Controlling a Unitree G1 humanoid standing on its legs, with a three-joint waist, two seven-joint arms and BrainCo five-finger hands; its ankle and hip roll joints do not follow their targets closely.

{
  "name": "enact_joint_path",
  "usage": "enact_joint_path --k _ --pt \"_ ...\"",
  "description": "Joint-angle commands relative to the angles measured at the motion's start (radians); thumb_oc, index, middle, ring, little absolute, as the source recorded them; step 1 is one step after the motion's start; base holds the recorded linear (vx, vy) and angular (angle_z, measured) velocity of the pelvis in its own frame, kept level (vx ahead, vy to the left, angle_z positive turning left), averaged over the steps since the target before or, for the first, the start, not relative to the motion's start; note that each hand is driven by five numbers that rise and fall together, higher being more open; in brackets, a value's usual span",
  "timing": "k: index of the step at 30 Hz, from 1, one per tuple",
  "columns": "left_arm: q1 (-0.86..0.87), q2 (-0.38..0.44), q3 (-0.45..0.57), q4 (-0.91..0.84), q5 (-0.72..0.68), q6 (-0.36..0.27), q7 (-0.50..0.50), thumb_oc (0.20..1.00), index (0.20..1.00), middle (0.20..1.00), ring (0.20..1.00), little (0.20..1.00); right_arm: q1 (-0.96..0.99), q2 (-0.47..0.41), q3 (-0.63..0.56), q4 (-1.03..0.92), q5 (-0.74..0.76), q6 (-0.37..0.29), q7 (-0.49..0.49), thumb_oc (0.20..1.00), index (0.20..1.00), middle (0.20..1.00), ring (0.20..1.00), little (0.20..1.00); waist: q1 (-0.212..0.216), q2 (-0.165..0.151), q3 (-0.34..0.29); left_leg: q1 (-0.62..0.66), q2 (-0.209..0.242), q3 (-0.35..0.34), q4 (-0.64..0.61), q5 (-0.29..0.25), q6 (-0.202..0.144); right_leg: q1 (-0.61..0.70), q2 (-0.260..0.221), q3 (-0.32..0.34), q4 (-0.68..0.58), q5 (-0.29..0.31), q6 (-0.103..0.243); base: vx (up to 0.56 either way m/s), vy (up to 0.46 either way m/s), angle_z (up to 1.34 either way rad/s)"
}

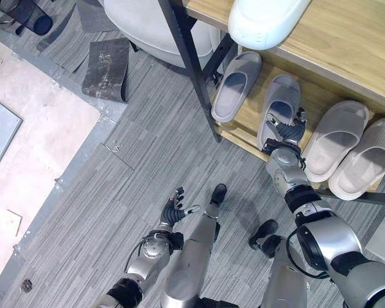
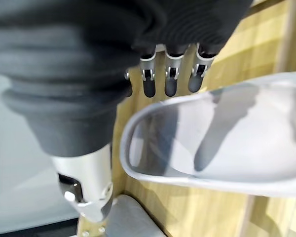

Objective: Arrange the slippers neatly on the shoe rack.

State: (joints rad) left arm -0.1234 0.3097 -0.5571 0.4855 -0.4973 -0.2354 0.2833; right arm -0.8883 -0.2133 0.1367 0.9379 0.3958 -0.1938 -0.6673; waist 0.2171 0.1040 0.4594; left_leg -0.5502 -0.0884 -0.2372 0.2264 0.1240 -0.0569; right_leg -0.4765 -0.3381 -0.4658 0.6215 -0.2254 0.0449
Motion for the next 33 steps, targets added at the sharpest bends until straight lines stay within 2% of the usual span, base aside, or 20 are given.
enact_joint_path --k 1,6,12,17,20,21,22,26,29,30,32,33 --pt "-0.021 0.009 -0.020 -0.014 0.008 -0.029 0.010 1.000 1.000 1.000 1.000 1.000 -0.067 -0.046 0.000 0.007 0.021 -0.039 0.015 1.000 1.000 1.000 1.000 1.000 0.031 0.004 0.022 0.032 -0.020 0.021 0.089 -0.159 0.023 0.089 0.027 0.032 -0.157 0.058 0.071 0.00 0.000 0.00" --pt "-0.028 -0.001 -0.025 0.005 0.010 -0.033 0.016 1.000 1.000 1.000 1.000 1.000 -0.090 -0.028 0.014 0.038 0.032 -0.036 0.029 1.000 1.000 1.000 1.000 1.000 0.037 0.010 0.030 0.025 -0.025 0.020 0.091 -0.159 0.025 0.083 0.025 0.030 -0.152 0.057 0.074 0.00 0.000 0.00" --pt "-0.055 -0.002 -0.040 0.029 0.014 -0.026 0.007 1.000 1.000 1.000 1.000 1.000 -0.143 0.010 -0.011 0.118 0.206 -0.056 0.124 1.000 1.000 1.000 1.000 1.000 0.054 0.017 0.041 0.013 -0.031 0.015 0.096 -0.160 0.026 0.078 0.019 0.023 -0.148 0.055 0.077 0.00 0.000 0.00" --pt "-0.052 0.008 -0.051 0.034 0.013 -0.034 -0.026 1.000 1.000 1.000 1.000 1.000 -0.239 -0.099 -0.038 0.206 0.288 -0.062 0.175 1.000 1.000 1.000 1.000 1.000 0.088 0.032 0.043 -0.001 -0.041 0.007 0.091 -0.153 0.025 0.066 0.010 0.017 -0.149 0.057 0.082 0.00 -0.004 0.04" --pt "-0.052 0.008 -0.053 0.039 0.014 -0.031 -0.038 1.000 1.000 1.000 1.000 1.000 -0.250 -0.119 -0.047 0.200 0.341 -0.075 0.200 1.000 1.000 1.000 1.000 1.000 0.094 0.034 0.042 0.001 -0.043 0.003 0.087 -0.151 0.026 0.067 0.010 0.017 -0.149 0.056 0.082 0.02 0.006 0.12" --pt "-0.053 0.010 -0.053 0.045 0.024 -0.029 -0.060 1.000 1.000 1.000 1.000 1.000 -0.256 -0.147 -0.060 0.196 0.421 -0.096 0.249 1.000 1.000 1.000 1.000 1.000 0.102 0.035 0.037 0.009 -0.047 0.001 0.082 -0.150 0.029 0.072 0.006 0.016 -0.153 0.060 0.085 0.02 0.017 0.10" --pt "-0.053 0.010 -0.054 0.045 0.024 -0.029 -0.061 1.000 1.000 1.000 1.000 1.000 -0.255 -0.148 -0.060 0.197 0.424 -0.096 0.252 1.000 1.000 1.000 1.000 1.000 0.103 0.036 0.037 0.010 -0.047 0.001 0.081 -0.150 0.029 0.073 0.007 0.016 -0.154 0.061 0.085 0.04 0.023 0.04" --pt "-0.053 0.002 -0.035 0.056 0.018 -0.020 -0.081 1.000 1.000 1.000 1.000 1.000 -0.199 -0.153 -0.055 0.152 0.462 -0.114 0.289 1.000 1.000 1.000 1.000 1.000 0.101 0.025 0.023 0.043 -0.041 0.001 0.052 -0.140 0.023 0.104 0.013 0.011 -0.184 0.074 0.088 0.03 0.006 0.01" --pt "-0.042 -0.006 -0.020 0.075 0.021 -0.008 -0.095 1.000 1.000 1.000 1.000 1.000 -0.118 -0.099 -0.072 0.091 0.525 -0.130 0.313 1.000 1.000 1.000 1.000 1.000 0.089 0.006 0.002 0.088 -0.030 0.003 0.011 -0.130 0.019 0.152 0.032 0.006 -0.235 0.093 0.089 0.06 -0.004 0.00" --pt "-0.029 -0.007 -0.004 0.084 0.025 -0.001 -0.103 1.000 1.000 1.000 1.000 1.000 -0.048 -0.062 -0.068 0.046 0.534 -0.126 0.337 1.000 1.000 1.000 1.000 1.000 0.079 -0.013 -0.018 0.120 -0.020 0.010 -0.014 -0.125 0.017 0.185 0.042 0.001 -0.269 0.110 0.092 0.08 -0.002 -0.03" --pt "-0.003 0.000 0.019 0.062 0.024 0.007 -0.113 1.000 1.000 1.000 1.000 1.000 0.046 -0.040 -0.035 -0.015 0.496 -0.103 0.353 1.000 1.000 1.000 1.000 1.000 0.065 -0.032 -0.042 0.160 -0.006 0.019 -0.051 -0.115 0.012 0.235 0.053 -0.007 -0.320 0.137 0.097 0.07 0.003 -0.08" --pt "0.005 0.001 0.020 0.059 0.024 0.008 -0.114 1.000 1.000 1.000 1.000 1.000 0.056 -0.037 -0.033 -0.023 0.494 -0.102 0.350 1.000 1.000 1.000 1.000 1.000 0.062 -0.031 -0.044 0.167 -0.005 0.018 -0.057 -0.113 0.011 0.242 0.055 -0.009 -0.328 0.141 0.097 0.05 0.000 -0.06"
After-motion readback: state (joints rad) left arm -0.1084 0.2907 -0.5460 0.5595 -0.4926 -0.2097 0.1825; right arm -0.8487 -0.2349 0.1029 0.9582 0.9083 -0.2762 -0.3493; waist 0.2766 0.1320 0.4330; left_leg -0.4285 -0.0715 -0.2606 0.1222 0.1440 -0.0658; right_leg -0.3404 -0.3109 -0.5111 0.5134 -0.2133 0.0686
